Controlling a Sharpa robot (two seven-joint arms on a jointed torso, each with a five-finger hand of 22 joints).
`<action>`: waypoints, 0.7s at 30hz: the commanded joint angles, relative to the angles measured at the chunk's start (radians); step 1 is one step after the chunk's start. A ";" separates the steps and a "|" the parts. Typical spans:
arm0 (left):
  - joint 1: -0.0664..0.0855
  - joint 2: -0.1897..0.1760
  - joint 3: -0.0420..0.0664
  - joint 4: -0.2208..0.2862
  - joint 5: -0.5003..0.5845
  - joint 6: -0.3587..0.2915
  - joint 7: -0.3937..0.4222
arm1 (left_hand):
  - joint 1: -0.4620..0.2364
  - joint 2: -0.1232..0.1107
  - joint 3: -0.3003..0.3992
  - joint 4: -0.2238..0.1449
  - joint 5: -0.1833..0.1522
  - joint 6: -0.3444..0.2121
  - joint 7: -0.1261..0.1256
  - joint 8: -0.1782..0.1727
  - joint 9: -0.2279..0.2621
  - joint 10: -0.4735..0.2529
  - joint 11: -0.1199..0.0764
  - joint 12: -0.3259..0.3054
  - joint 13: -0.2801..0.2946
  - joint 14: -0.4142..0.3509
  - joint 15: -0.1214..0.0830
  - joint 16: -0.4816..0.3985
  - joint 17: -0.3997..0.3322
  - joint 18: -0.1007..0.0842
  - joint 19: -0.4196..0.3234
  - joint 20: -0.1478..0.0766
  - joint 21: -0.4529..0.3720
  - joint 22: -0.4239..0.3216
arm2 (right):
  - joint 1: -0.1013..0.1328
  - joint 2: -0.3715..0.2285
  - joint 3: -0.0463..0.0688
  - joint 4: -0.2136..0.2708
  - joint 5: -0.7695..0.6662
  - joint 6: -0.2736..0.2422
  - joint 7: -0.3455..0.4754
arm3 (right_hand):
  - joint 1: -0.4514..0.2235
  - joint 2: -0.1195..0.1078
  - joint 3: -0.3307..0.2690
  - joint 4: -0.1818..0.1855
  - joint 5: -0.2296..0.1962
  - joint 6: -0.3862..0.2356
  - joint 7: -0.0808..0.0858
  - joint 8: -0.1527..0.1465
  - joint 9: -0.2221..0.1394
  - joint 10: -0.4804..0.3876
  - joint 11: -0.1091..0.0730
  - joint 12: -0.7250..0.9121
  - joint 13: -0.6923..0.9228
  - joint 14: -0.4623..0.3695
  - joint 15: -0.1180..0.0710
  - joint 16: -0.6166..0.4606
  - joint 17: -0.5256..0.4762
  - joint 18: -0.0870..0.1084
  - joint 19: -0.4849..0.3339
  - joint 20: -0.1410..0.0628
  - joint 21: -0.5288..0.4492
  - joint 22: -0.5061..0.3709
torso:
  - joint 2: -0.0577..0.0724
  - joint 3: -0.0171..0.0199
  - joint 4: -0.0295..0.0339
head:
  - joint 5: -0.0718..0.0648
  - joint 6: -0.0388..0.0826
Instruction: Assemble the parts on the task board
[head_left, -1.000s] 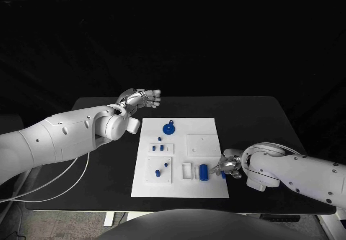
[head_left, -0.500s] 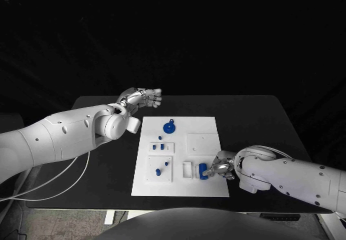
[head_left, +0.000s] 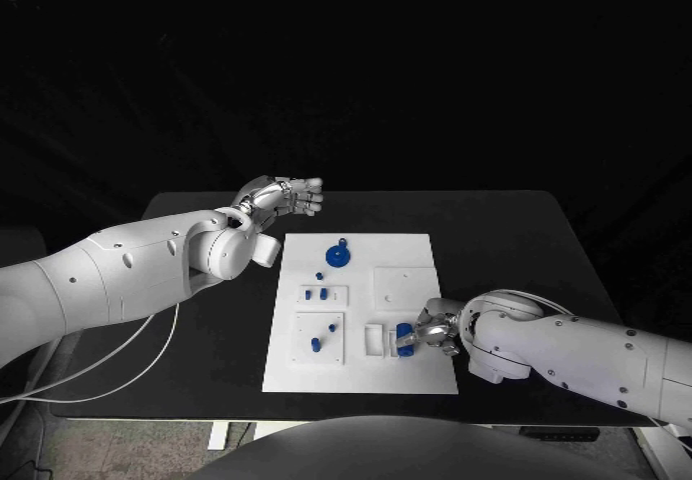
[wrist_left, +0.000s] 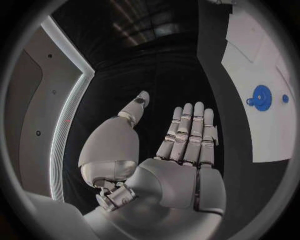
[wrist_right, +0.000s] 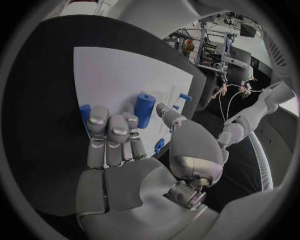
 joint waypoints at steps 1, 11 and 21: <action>0.000 0.003 0.001 0.002 0.006 0.018 0.014 | -0.007 0.004 -0.004 0.001 -0.004 -0.008 -0.001 -0.004 -0.001 -0.006 0.001 0.002 -0.001 -0.003 0.003 -0.007 0.002 0.017 -0.001 0.004 -0.004 0.001 | -0.003 0.011 0.000 -0.006 -0.017 -0.007 0.022 | 0.006 -0.003 0.003 -0.001 -0.001 0.006 0.006 -0.004 0.002 -0.003 -0.003 0.005 0.002 -0.008 -0.002 -0.002 0.002 0.084 -0.005 0.000 0.006 0.021 | 0.001 0.0000 -0.0005 | -0.001 0.002; 0.000 0.001 0.000 0.003 -0.009 0.011 0.006 | -0.002 0.009 -0.003 -0.002 -0.004 -0.009 -0.001 -0.003 -0.001 -0.007 0.001 0.002 -0.001 -0.003 0.003 -0.008 0.004 0.018 -0.001 0.005 -0.005 0.002 | -0.012 0.023 -0.001 -0.023 -0.036 -0.002 0.019 | 0.043 0.037 0.043 -0.023 -0.001 0.022 0.002 0.000 0.009 0.002 -0.006 0.002 0.005 -0.006 -0.005 -0.005 0.006 0.084 -0.006 0.000 0.011 0.020 | 0.002 0.0005 -0.0010 | -0.002 0.002; 0.000 0.000 0.000 0.003 -0.008 0.012 0.004 | -0.002 0.011 -0.004 -0.003 -0.004 -0.009 -0.001 -0.002 -0.001 -0.007 0.001 0.002 0.000 -0.003 0.003 -0.009 0.005 0.018 -0.001 0.005 -0.006 0.003 | -0.012 0.014 -0.001 -0.017 0.027 -0.017 0.020 | 0.054 0.067 0.079 -0.040 -0.001 0.039 -0.002 0.004 0.014 0.011 -0.010 -0.002 0.005 -0.004 -0.008 -0.009 0.010 0.084 -0.008 0.005 0.015 0.020 | 0.002 0.0007 -0.0017 | -0.002 -0.001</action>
